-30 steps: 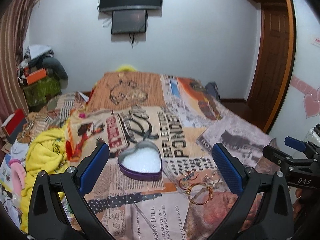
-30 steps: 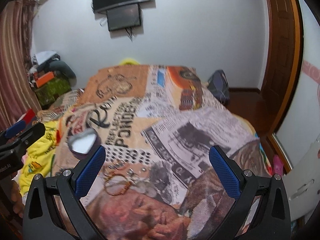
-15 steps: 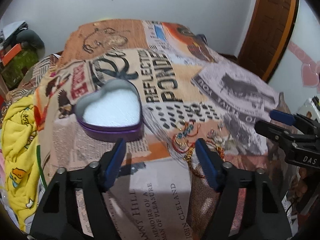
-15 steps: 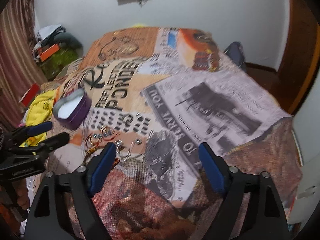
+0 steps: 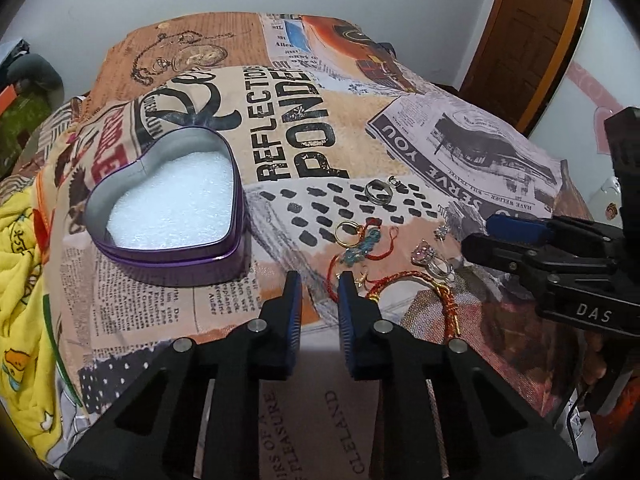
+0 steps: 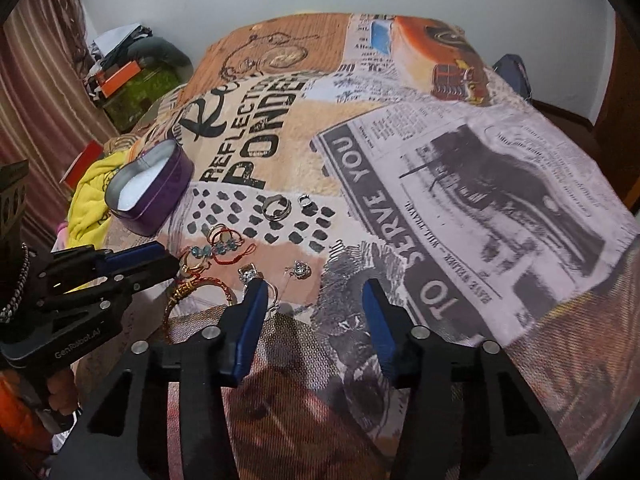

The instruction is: Organize jewelry

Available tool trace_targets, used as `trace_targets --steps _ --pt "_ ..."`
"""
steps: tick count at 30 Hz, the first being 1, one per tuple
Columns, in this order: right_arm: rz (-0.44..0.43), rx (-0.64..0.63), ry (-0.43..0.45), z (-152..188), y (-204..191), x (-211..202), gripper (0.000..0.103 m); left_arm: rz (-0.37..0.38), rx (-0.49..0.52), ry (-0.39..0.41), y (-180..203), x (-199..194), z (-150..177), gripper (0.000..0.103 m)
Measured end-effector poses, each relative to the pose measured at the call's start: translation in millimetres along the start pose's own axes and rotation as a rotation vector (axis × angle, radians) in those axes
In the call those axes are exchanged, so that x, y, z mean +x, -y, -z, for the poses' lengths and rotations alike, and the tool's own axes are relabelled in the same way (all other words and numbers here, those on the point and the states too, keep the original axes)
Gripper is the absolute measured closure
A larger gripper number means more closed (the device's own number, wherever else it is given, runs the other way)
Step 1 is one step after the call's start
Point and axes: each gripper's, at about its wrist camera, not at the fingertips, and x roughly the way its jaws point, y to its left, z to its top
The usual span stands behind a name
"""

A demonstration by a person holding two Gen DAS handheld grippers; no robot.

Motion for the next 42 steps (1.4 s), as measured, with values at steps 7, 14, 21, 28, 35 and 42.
trace_targets --steps 7,14,21,28,35,42 --pt "-0.02 0.004 -0.033 -4 1 15 0.072 0.038 -0.011 -0.005 -3 8 -2 0.092" --pt "-0.007 -0.013 -0.026 -9 -6 24 0.09 0.1 -0.062 -0.006 -13 11 -5 0.103" --pt "0.005 -0.012 -0.007 -9 -7 16 0.09 0.081 -0.068 0.022 -11 -4 -2 0.103" --pt "0.02 -0.002 0.054 -14 -8 -12 0.09 0.066 -0.079 0.098 -14 -37 -9 0.103" --pt "0.019 0.0 0.119 -21 -14 -37 0.09 0.051 -0.07 0.191 -12 -76 -21 0.103" --pt "0.004 -0.011 0.188 -29 -30 -60 0.09 0.027 -0.056 0.277 -14 -112 -27 0.103"
